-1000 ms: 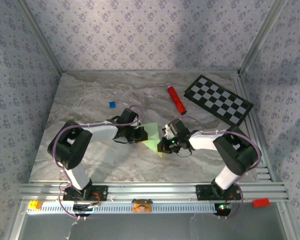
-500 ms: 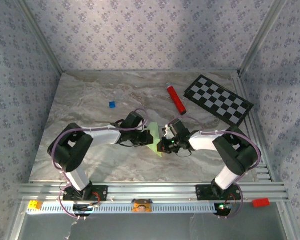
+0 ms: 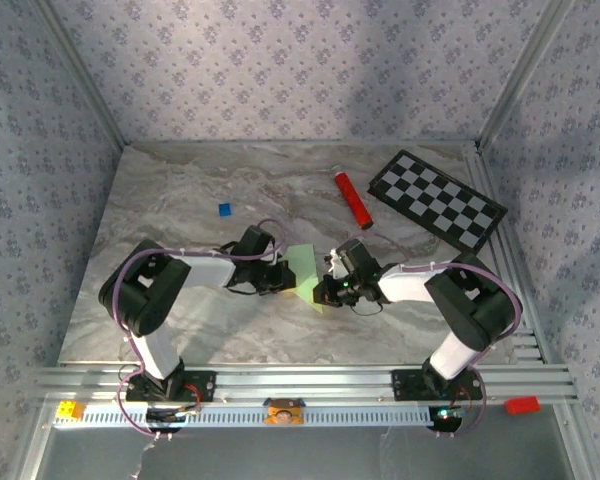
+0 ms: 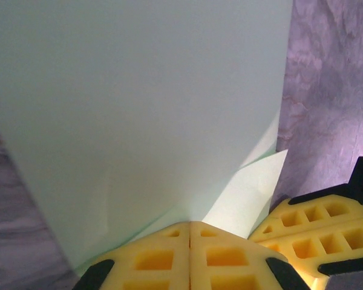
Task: Fold a paper plane with a square sheet of paper (pick it up from the middle)
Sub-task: Third fold the triangle at the center of the table.
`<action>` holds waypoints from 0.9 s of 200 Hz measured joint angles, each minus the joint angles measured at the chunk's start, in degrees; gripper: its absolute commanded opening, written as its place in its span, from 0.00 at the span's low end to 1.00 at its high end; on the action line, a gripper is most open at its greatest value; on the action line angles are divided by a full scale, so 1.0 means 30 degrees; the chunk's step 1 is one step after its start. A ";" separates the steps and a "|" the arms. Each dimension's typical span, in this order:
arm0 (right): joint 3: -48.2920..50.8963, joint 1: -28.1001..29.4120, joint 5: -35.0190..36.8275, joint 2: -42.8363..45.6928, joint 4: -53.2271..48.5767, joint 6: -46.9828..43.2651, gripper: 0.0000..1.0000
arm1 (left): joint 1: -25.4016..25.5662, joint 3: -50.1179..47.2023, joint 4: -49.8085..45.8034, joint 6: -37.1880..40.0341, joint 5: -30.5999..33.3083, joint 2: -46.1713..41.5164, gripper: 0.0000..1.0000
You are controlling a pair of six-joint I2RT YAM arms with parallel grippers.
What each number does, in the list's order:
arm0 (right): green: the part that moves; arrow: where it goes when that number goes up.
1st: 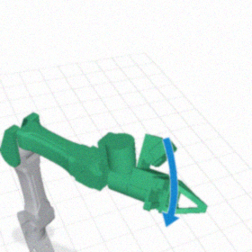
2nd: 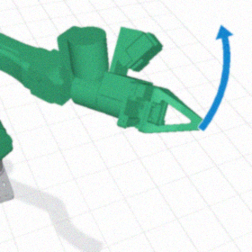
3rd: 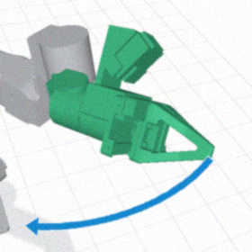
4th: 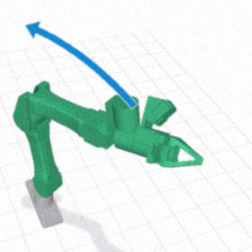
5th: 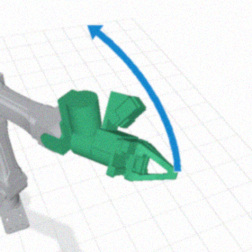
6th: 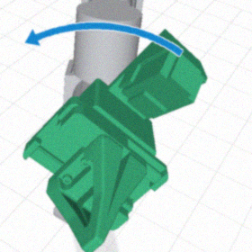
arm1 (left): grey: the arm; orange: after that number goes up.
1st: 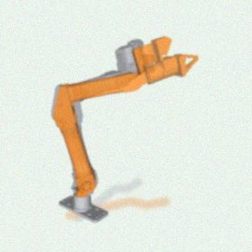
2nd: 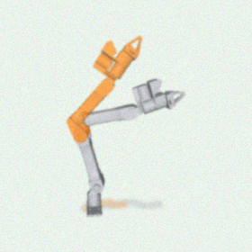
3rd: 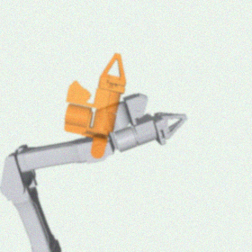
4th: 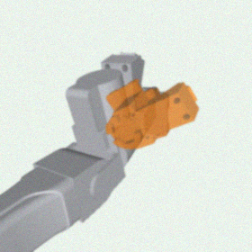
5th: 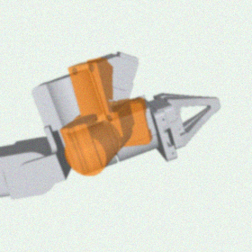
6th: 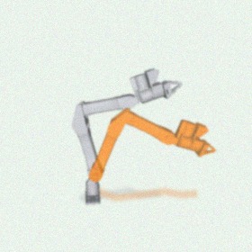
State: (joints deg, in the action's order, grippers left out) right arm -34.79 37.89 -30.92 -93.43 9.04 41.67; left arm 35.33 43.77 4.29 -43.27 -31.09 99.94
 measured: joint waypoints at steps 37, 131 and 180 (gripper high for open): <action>0.0087 0.0044 0.0007 0.0000 0.0248 0.0124 0.00 | -0.0969 0.0000 -0.0058 0.0466 -0.0131 0.0000 0.07; -0.0102 0.0175 0.0168 0.0335 -0.0539 0.0124 0.06 | -0.2113 -0.0211 -0.1807 0.1268 0.1668 -0.1515 0.12; -0.0707 0.0175 0.1661 0.2688 -0.2120 -0.0248 0.19 | -0.2157 -0.0401 -0.3016 0.1610 0.3417 -0.4728 0.18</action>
State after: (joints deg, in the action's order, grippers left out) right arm -36.91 38.41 -25.93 -85.36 2.68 40.93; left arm 28.86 42.57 -4.75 -38.44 -20.84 85.76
